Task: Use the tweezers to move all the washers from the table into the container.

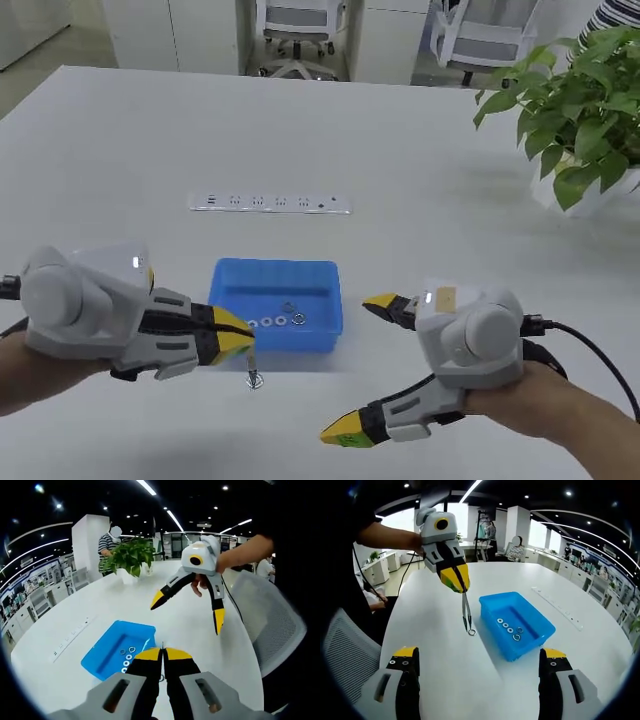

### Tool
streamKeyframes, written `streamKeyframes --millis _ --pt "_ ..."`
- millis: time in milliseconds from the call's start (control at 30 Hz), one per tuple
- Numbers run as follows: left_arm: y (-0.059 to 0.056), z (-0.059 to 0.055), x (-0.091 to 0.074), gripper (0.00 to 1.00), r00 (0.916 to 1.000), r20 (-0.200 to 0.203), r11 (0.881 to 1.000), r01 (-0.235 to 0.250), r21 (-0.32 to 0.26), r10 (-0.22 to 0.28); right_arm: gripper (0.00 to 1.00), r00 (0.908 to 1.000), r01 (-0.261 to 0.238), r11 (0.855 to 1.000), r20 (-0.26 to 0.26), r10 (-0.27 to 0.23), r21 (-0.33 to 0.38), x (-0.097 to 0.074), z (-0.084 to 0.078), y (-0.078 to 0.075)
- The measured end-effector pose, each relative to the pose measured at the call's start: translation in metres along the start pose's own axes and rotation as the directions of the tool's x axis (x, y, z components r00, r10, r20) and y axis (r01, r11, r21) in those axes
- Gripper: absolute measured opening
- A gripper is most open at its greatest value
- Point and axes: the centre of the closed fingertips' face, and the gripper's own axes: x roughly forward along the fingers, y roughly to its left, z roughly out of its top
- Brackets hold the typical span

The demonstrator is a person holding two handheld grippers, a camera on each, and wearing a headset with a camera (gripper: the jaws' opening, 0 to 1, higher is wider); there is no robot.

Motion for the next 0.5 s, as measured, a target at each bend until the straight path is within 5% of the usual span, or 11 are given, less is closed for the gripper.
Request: streamKeyframes --millis 500 --pt "0.0013 -0.0035 0.0087 0.05 0.9999 -0.006 1.0 0.012 0.007 -0.011 1.0 1.0 0.001 1.0 0.005 -0.001 0.015 -0.0017 -0.004 -0.0008"
